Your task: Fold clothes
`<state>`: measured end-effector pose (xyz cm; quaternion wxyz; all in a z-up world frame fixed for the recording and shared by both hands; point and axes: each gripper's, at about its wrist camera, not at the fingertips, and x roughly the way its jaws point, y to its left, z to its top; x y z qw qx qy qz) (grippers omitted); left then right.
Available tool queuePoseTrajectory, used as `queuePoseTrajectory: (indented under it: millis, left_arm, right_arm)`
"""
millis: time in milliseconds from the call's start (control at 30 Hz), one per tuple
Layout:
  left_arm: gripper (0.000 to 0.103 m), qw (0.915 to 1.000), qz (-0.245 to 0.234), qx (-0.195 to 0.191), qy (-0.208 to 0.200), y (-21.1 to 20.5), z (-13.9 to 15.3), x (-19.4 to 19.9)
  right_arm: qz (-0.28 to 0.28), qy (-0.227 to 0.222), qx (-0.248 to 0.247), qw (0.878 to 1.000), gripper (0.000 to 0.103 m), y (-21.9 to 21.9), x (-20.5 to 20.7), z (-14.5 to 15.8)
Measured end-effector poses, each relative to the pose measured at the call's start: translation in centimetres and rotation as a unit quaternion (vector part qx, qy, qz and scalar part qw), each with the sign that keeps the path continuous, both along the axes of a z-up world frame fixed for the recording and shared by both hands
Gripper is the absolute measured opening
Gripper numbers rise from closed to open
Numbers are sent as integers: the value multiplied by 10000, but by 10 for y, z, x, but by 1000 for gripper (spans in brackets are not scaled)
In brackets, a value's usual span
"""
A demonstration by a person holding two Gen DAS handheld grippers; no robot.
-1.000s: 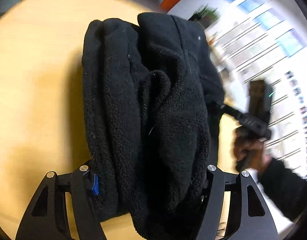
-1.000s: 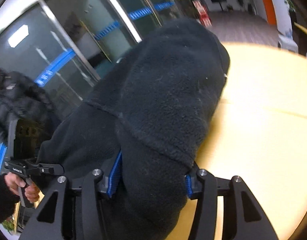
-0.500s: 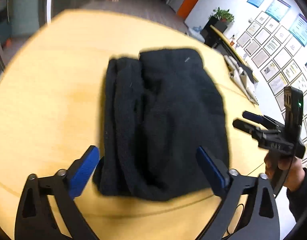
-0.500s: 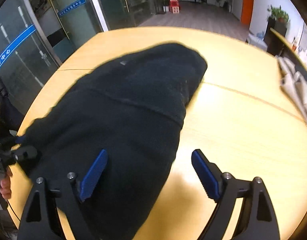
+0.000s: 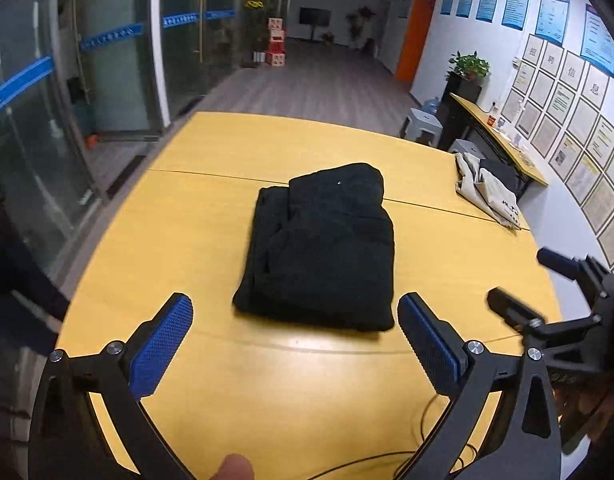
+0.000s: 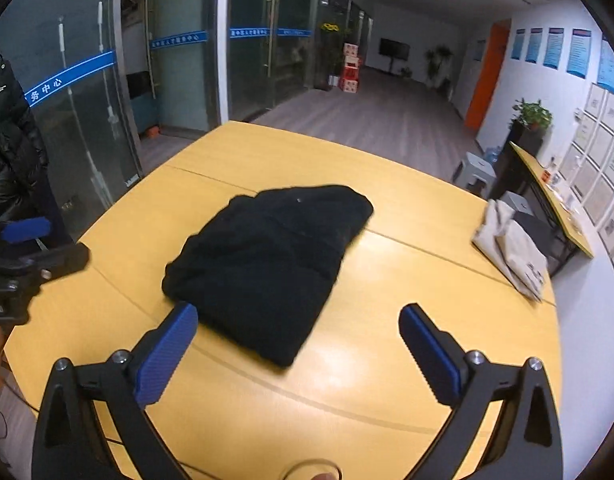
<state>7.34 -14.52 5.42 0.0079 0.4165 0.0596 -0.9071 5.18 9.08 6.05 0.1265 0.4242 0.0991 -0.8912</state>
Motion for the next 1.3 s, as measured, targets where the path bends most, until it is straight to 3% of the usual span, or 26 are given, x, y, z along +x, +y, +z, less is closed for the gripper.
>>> queuePoseTrajectory:
  millis: [67,233,467,700,1300]
  left_arm:
    - [103,10000,36,-89,16,11,11,21]
    - [103,9997,125,-178,-133,22,18,47]
    - [103,9992,-180,-329,-147,11,24,69]
    - [103,9982,-374,-446,-115,-10,28,82]
    - [103,9969,-566,-548,-60,-11,33,74]
  right_arm:
    - [-32,-12,26,10000,103,-5,14,11]
    - [-69,-366,3,9993,103,-17,39,-3]
    - [-397,-385,129,9984,103,-38,63,-1]
    - [-786,-288,130,9964,103,-63,75,6]
    - [-1064,-268,343,9934,103,-88,68,8]
